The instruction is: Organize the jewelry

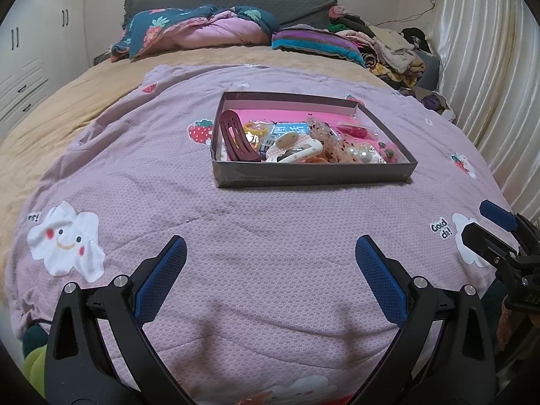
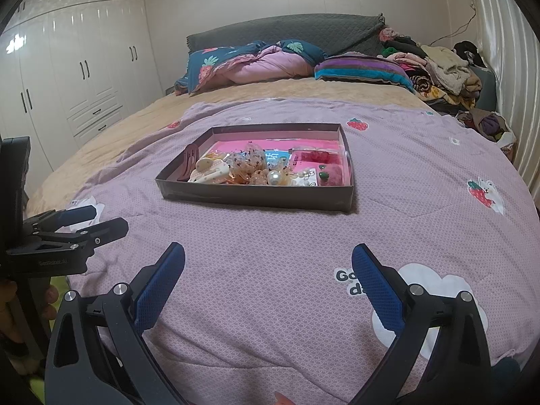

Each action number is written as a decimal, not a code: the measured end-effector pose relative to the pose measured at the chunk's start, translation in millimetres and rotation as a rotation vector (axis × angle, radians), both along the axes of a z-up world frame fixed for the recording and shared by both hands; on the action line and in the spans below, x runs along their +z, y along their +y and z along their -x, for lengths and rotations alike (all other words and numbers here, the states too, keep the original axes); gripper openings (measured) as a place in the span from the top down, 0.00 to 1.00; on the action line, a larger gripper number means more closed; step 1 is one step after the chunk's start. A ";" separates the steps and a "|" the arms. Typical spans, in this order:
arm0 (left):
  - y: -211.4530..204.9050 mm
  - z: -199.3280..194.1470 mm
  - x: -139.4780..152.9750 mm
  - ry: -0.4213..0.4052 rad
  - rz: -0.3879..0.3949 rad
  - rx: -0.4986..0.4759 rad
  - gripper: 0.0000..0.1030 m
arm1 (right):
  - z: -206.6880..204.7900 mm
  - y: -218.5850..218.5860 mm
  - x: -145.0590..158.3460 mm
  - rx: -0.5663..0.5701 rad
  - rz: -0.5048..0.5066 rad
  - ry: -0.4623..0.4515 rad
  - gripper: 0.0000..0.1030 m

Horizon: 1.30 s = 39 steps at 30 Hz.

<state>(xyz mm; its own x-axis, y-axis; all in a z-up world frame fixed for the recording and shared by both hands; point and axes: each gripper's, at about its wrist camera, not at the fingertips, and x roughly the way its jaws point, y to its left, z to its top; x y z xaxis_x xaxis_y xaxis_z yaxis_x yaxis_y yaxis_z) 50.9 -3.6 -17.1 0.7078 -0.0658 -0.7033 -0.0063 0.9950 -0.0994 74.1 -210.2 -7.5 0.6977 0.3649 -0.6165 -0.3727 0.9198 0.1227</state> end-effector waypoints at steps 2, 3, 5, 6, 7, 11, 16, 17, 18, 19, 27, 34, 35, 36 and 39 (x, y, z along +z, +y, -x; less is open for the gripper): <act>0.9 0.1 0.0 0.001 0.000 0.002 0.09 | 0.6 0.3 -0.7 -0.002 0.000 -0.001 0.04; 0.8 0.0 -0.1 0.002 -0.001 0.002 0.09 | 0.9 0.1 -0.7 -0.003 -0.001 -0.002 0.04; 0.5 -0.1 -0.1 0.002 0.000 0.001 0.09 | 1.1 0.0 -0.7 -0.002 0.000 -0.002 0.04; 1.7 0.2 -0.1 0.003 -0.001 0.001 0.09 | 1.0 0.1 -0.7 -0.002 0.001 -0.001 0.04; 0.6 0.0 0.1 0.001 -0.001 0.001 0.09 | 1.1 0.1 -0.6 -0.001 0.000 0.000 0.04; 1.0 -0.4 0.1 0.001 -0.002 0.002 0.09 | 1.1 -0.1 -0.3 -0.001 0.002 -0.004 0.04; 3.6 0.6 -0.2 0.000 -0.004 0.007 0.09 | 1.9 -1.0 -0.2 -0.005 0.002 -0.009 0.04; 4.0 0.8 -0.2 0.001 -0.004 0.008 0.09 | 2.0 -1.3 -0.1 -0.006 0.001 -0.009 0.04; 5.5 1.2 -0.1 0.000 -0.003 0.009 0.09 | 1.7 -0.7 -0.2 -0.005 0.002 -0.008 0.04; 3.5 0.6 0.0 0.000 -0.003 0.006 0.09 | 1.8 -0.6 -0.3 -0.004 0.003 -0.008 0.04; 4.3 0.8 0.2 0.000 -0.005 0.008 0.09 | 1.7 -0.6 0.0 -0.004 0.004 -0.007 0.04; 3.6 0.5 0.4 0.001 -0.005 0.006 0.09 | 1.5 0.2 -0.4 -0.004 0.004 -0.005 0.04; 5.3 0.9 0.3 0.001 -0.006 0.007 0.09 | 1.5 0.2 -0.4 -0.004 0.004 -0.005 0.04; 4.0 0.6 0.5 0.001 -0.006 0.007 0.09 | 1.5 0.3 -0.4 -0.003 0.005 -0.004 0.04; 3.9 0.5 0.6 0.001 -0.006 0.007 0.09 | 2.0 0.8 -0.2 -0.002 0.005 -0.004 0.04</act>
<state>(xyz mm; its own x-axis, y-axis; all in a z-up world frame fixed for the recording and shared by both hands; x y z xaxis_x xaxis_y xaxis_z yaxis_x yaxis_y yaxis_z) 50.4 0.3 -16.5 0.7073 -0.0566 -0.7047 -0.0132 0.9956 -0.0932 72.1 -209.4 -7.8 0.7010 0.3600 -0.6156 -0.3710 0.9213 0.1164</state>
